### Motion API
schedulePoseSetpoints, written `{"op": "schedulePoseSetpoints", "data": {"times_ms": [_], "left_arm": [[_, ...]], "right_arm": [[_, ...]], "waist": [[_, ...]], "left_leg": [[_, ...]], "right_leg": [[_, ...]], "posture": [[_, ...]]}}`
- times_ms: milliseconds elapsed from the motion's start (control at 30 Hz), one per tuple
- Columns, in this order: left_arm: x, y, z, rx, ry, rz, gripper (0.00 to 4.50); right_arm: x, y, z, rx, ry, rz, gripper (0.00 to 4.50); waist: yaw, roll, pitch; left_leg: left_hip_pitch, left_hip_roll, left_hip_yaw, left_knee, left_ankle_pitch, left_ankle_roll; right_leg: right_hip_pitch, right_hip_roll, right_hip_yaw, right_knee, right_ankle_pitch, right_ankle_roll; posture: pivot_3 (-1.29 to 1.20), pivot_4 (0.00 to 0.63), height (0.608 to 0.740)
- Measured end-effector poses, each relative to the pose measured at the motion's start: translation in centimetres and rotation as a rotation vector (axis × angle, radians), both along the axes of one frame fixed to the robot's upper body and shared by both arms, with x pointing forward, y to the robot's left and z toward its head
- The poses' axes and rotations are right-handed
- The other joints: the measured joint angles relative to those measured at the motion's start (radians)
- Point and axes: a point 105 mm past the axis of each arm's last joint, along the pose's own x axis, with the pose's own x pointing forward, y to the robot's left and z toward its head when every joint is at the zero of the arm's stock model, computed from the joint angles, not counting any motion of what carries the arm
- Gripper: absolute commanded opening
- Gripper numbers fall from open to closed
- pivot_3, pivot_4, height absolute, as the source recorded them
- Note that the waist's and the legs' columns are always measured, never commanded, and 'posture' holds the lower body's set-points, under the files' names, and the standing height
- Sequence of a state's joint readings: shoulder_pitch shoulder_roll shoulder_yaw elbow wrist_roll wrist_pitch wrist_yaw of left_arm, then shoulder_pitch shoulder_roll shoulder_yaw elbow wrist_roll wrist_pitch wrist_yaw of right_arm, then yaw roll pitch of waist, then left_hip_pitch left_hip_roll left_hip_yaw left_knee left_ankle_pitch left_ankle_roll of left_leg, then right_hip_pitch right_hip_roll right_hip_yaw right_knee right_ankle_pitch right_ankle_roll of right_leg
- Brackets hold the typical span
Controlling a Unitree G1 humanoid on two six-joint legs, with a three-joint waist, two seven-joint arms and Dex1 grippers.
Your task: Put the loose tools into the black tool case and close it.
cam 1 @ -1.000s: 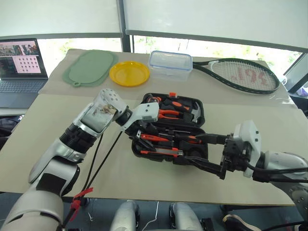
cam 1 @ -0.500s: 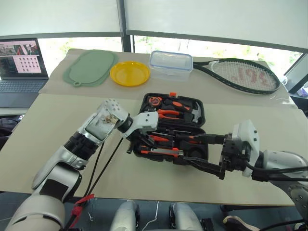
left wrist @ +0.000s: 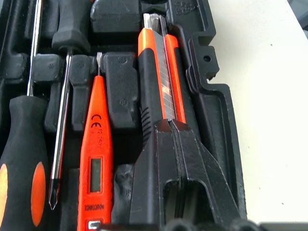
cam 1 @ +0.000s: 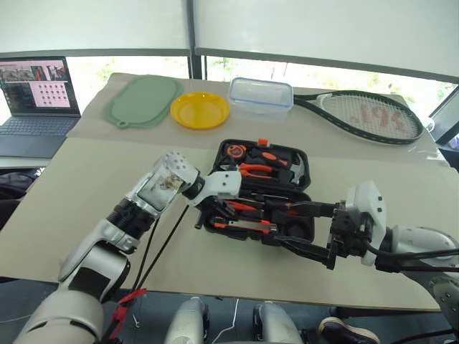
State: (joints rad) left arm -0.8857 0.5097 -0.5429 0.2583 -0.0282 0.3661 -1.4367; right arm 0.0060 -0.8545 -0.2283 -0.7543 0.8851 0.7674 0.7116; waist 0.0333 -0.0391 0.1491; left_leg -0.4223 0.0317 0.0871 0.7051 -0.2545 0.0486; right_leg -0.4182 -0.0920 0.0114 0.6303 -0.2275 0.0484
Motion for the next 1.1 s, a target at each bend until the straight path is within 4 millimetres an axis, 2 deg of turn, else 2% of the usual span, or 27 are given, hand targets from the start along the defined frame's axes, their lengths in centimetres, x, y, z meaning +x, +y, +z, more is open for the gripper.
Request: {"op": "schedulePoseSetpoints", "data": {"times_ms": [367, 500, 600, 700, 767, 833, 867, 900, 1000, 1067, 1100], "left_arm": [[0.7, -0.1, -0.9, -0.048, -0.007, 0.045, 0.01], [-0.2, 0.4, -0.2, -0.137, 0.065, 0.066, 0.01], [-1.4, 0.5, 2.5, -0.252, 0.079, 0.040, 0.01], [-1.7, 1.7, 5.5, -0.325, 0.036, 0.051, 0.68], [-2.0, 2.9, 7.3, -0.381, 0.018, 0.083, 1.35], [-2.4, 4.0, 8.3, -0.426, 0.008, 0.114, 2.12], [-2.5, 4.6, 8.4, -0.435, 0.005, 0.131, 2.54], [-2.5, 5.7, 8.4, -0.453, -0.001, 0.175, 2.95], [-2.8, 6.8, 9.2, -0.530, 0.014, 0.225, 4.02], [-3.4, 6.8, 10.3, -0.579, 0.013, 0.230, 4.40], [-3.6, 6.7, 10.7, -0.593, 0.011, 0.230, 4.40]], "right_arm": [[-0.1, 0.0, -0.1, -0.001, 0.003, 0.004, 4.50], [0.0, -0.1, -0.1, -0.008, 0.001, -0.006, 4.50], [0.3, -1.4, -0.7, -0.049, 0.011, -0.069, 4.50], [0.4, -3.7, -0.8, -0.064, 0.024, -0.164, 4.50], [0.1, -6.7, -0.7, -0.094, 0.041, -0.270, 4.50], [-0.8, -10.2, -1.0, -0.134, 0.081, -0.383, 4.50], [-1.2, -11.3, -1.2, -0.144, 0.097, -0.421, 4.50], [-2.0, -13.7, -1.5, -0.166, 0.134, -0.503, 4.50], [-3.8, -16.9, -1.8, -0.204, 0.198, -0.600, 4.50], [-4.5, -18.9, -2.2, -0.235, 0.243, -0.653, 4.50], [-4.5, -19.4, -2.1, -0.243, 0.244, -0.666, 4.50]], "waist": [[0.002, 0.001, -0.003], [-0.008, 0.001, -0.002], [-0.010, 0.001, -0.002], [-0.010, 0.001, -0.002], [-0.009, 0.002, -0.002], [-0.006, 0.002, -0.002], [-0.006, 0.002, -0.002], [-0.008, 0.002, -0.002], [-0.012, 0.002, -0.002], [-0.014, 0.002, -0.002], [-0.016, 0.002, -0.002]], "left_leg": [[0.000, 0.000, 0.000, 0.000, 0.000, 0.000], [-0.003, 0.001, 0.000, 0.000, 0.000, 0.000], [-0.004, 0.001, 0.000, 0.000, 0.000, 0.000], [-0.003, 0.001, 0.000, 0.000, 0.000, 0.000], [-0.002, 0.001, 0.000, 0.000, 0.000, 0.001], [-0.002, 0.000, 0.000, -0.001, 0.000, 0.001], [-0.001, 0.001, 0.000, -0.001, -0.001, 0.001], [-0.001, 0.001, 0.001, -0.001, -0.001, 0.001], [-0.001, 0.001, 0.001, -0.001, -0.001, 0.001], [0.000, 0.001, 0.001, -0.001, -0.001, 0.001], [0.000, 0.001, 0.001, -0.001, -0.001, 0.001]], "right_leg": [[0.000, 0.000, 0.000, 0.000, 0.000, 0.000], [-0.004, 0.000, 0.001, 0.000, 0.000, 0.000], [-0.004, 0.000, 0.000, 0.000, 0.000, 0.000], [-0.003, 0.000, 0.000, 0.000, 0.000, 0.000], [-0.002, 0.000, 0.000, 0.000, 0.000, 0.000], [-0.002, 0.000, 0.000, -0.001, 0.000, 0.001], [-0.001, 0.000, 0.000, -0.001, 0.000, 0.001], [-0.001, 0.000, 0.001, -0.001, 0.000, 0.001], [-0.001, 0.000, 0.001, -0.001, 0.000, 0.001], [-0.001, 0.000, 0.001, -0.001, 0.000, 0.001], [-0.001, 0.000, 0.002, -0.001, 0.000, 0.001]], "posture": [[0.00, 0.150, 0.738], [0.00, 0.150, 0.738], [0.00, 0.150, 0.738], [0.00, 0.150, 0.738], [0.00, 0.150, 0.738], [0.00, 0.150, 0.738], [0.00, 0.150, 0.738], [0.00, 0.150, 0.738], [0.00, 0.150, 0.738], [0.00, 0.150, 0.738], [0.00, 0.150, 0.738]]}}
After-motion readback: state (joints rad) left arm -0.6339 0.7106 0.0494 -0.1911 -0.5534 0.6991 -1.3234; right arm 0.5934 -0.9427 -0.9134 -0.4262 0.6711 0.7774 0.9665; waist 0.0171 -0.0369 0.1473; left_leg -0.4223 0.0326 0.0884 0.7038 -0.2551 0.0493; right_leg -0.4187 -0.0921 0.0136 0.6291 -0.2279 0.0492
